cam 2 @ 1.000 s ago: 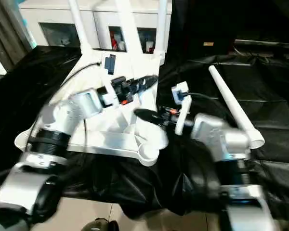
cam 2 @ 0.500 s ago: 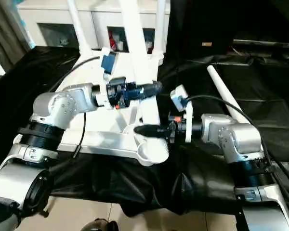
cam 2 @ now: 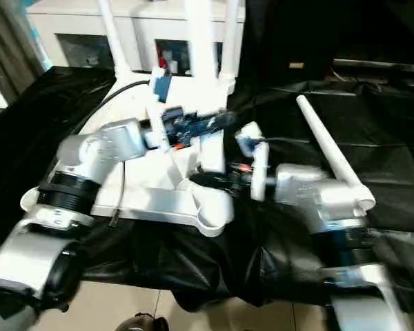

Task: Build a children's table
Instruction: Pick table leg

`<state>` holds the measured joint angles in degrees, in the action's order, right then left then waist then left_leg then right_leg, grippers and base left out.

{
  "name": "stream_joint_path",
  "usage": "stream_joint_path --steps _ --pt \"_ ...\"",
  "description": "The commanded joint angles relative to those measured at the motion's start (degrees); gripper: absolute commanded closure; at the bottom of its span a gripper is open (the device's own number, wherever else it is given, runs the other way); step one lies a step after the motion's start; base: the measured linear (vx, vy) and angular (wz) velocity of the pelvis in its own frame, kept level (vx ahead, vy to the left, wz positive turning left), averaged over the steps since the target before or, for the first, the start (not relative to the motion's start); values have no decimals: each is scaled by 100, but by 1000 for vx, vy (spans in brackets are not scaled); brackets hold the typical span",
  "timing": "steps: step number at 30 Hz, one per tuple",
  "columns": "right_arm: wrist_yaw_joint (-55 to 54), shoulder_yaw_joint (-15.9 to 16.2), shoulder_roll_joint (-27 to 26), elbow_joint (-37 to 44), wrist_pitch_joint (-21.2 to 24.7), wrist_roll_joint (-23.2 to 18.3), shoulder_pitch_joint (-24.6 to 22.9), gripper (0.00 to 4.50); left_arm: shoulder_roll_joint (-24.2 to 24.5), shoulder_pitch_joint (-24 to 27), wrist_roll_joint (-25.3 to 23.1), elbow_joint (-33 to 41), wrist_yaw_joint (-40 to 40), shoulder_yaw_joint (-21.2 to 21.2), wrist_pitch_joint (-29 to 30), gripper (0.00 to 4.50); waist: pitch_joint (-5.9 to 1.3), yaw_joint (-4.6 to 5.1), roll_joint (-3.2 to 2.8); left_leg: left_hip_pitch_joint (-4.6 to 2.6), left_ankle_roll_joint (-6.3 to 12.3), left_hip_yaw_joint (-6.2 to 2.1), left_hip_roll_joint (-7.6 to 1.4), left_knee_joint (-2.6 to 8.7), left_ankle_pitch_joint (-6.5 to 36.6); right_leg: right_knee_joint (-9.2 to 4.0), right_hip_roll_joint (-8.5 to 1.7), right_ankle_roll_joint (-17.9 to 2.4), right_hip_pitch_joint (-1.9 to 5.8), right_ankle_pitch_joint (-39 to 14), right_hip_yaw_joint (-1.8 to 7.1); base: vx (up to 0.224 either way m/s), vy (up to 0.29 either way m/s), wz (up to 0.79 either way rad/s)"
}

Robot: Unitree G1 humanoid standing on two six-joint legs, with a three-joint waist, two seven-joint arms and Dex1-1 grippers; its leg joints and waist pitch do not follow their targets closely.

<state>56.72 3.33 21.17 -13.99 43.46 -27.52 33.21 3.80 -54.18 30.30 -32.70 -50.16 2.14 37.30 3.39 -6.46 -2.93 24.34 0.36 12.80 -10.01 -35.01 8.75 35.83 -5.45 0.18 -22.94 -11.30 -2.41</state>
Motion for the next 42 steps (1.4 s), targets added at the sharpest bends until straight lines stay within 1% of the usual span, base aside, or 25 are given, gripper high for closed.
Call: stream_joint_path --steps 1,2,3,4,5,7,8,9,10,11,17,20,21,22,25,26,27,28,29,30,31,32,33,37,42 --pt "-294 -158 -17 -214 -140 161 62 259 -115 -44 -52 237 523 153 -21 184 -476 4 147 -260 103 -220 -307 362 874 -415 -345 -1310 214 -759 160 0 0 0" --pt "-294 -158 -17 -214 -140 161 62 259 -115 -44 -52 237 523 153 -21 194 -480 8 146 -255 110 -217 -307 360 857 -404 -342 -1323 221 -714 160 0 0 0" --pt "-420 -182 -70 -316 -198 177 116 259 -329 25 -72 250 1125 331 -122 195 -485 6 165 -245 158 -212 -300 351 802 -397 -337 -1333 233 -599 159 0 0 0" --pt "-420 -182 -70 -316 -198 177 116 259 -329 25 -72 250 1125 331 -122 193 -483 4 164 -247 170 -218 -301 349 792 -402 -342 -1341 235 -567 158 0 0 0" --pt "-470 -182 -94 -357 -223 175 149 260 -476 109 -182 289 1494 369 -288 209 -483 1 170 -244 222 -214 -296 344 772 -407 -341 -1332 242 -552 159 0 0 0" --pt "-486 -182 -105 -363 -232 172 157 260 -505 140 -268 306 1601 345 -359 242 -486 -3 171 -240 265 -220 -304 340 763 -421 -350 -1313 248 -579 160 0 0 0" --pt "-486 -182 -105 -363 -232 172 157 260 -505 140 -268 306 1601 345 -359 233 -482 1 173 -233 272 -218 -300 338 756 -420 -343 -1300 245 -585 160 0 0 0" --pt "-535 -210 -149 -383 -268 189 176 260 -533 173 -455 354 1820 273 -490 242 -477 4 175 -235 300 -222 -298 344 780 -436 -332 -1237 237 -684 160 0 0 0" --pt "-552 -223 -162 -389 -276 191 187 260 -541 180 -509 376 1888 254 -528 259 -477 6 169 -233 294 -224 -297 344 774 -434 -336 -1221 238 -710 159 0 0 0" --pt "-582 -241 -188 -410 -305 196 209 260 -562 194 -565 441 1975 217 -554 259 -480 14 179 -237 272 -224 -306 351 795 -437 -331 -1219 233 -728 156 0 0 0" --pt "-642 -225 -225 -483 -498 253 284 261 -647 272 -602 668 2135 123 -484 272 -475 15 165 -242 232 -222 -306 354 819 -432 -331 -1237 223 -739 156 0 0 0" --pt "-628 -227 -230 -495 -577 256 306 261 -660 277 -594 679 2149 150 -516 272 -478 14 168 -239 260 -219 -299 347 777 -425 -330 -1252 227 -663 154 0 0 0" --pt "-553 -275 -235 -471 -495 153 312 226 -643 274 -593 684 2096 139 -541 272 -480 8 160 -244 262 -220 -303 347 782 -423 -332 -1256 223 -661 156 0 0 0" --pt "-463 -306 -212 -438 -364 51 314 205 -622 266 -570 687 2032 142 -551 272 -474 7 161 -241 266 -221 -300 349 799 -428 -331 -1255 225 -684 155 0 0 0" --pt "-336 -300 -150 -358 -235 -31 299 174 -584 248 -546 697 1922 128 -543 272 -478 3 162 -242 274 -220 -302 350 802 -425 -324 -1248 228 -683 155 0 0 0" --pt "-291 -293 -126 -329 -193 -55 293 174 -570 242 -537 701 1881 122 -538 272 -472 4 162 -241 270 -222 -301 353 822 -430 -325 -1246 227 -704 153 0 0 0" --pt "-44 -181 71 -215 -25 -86 258 160 -499 188 -463 713 1716 132 -439 272 -472 7 169 -237 264 -222 -297 353 830 -432 -327 -1237 232 -735 153 0 0 0" --pt "100 -103 193 -163 50 -89 239 160 -459 158 -418 728 1637 141 -368 272 -475 -10 165 -245 264 -222 -298 349 802 -433 -322 -1224 244 -724 151 0 0 0" --pt "250 -50 314 -107 144 -124 223 160 -422 112 -346 719 1561 171 -260 272 -477 -20 169 -250 271 -217 -308 345 765 -420 -317 -1232 237 -650 155 0 0 0" --pt "250 -50 314 -107 144 -124 223 160 -422 112 -346 719 1561 171 -260 272 -476 -23 163 -242 273 -220 -307 345 744 -410 -322 -1233 238 -619 157 0 0 0" --pt "440 5 464 -24 282 -195 208 150 -363 54 -308 696 1479 182 -167 272 -477 -20 165 -240 285 -219 -302 341 732 -401 -321 -1251 234 -574 154 0 0 0" --pt "440 5 464 -24 282 -195 208 150 -363 54 -308 696 1479 182 -167 272 -477 -21 162 -244 295 -215 -294 337 745 -405 -314 -1266 235 -586 149 0 0 0" --pt "516 26 527 28 355 -223 202 150 -323 31 -312 681 1420 168 -142 272 -476 -25 169 -236 313 -214 -296 330 746 -410 -328 -1301 238 -622 150 0 0 0" --pt "621 64 641 105 474 -228 203 150 -259 16 -303 723 1289 126 -92 272 -475 -27 168 -244 296 -217 -303 331 765 -417 -329 -1315 229 -700 150 0 0 0" --pt "545 105 597 36 501 -169 228 150 -265 80 -223 933 1141 18 45 272 -477 -22 167 -247 265 -219 -304 334 790 -415 -333 -1330 227 -727 151 0 0 0"
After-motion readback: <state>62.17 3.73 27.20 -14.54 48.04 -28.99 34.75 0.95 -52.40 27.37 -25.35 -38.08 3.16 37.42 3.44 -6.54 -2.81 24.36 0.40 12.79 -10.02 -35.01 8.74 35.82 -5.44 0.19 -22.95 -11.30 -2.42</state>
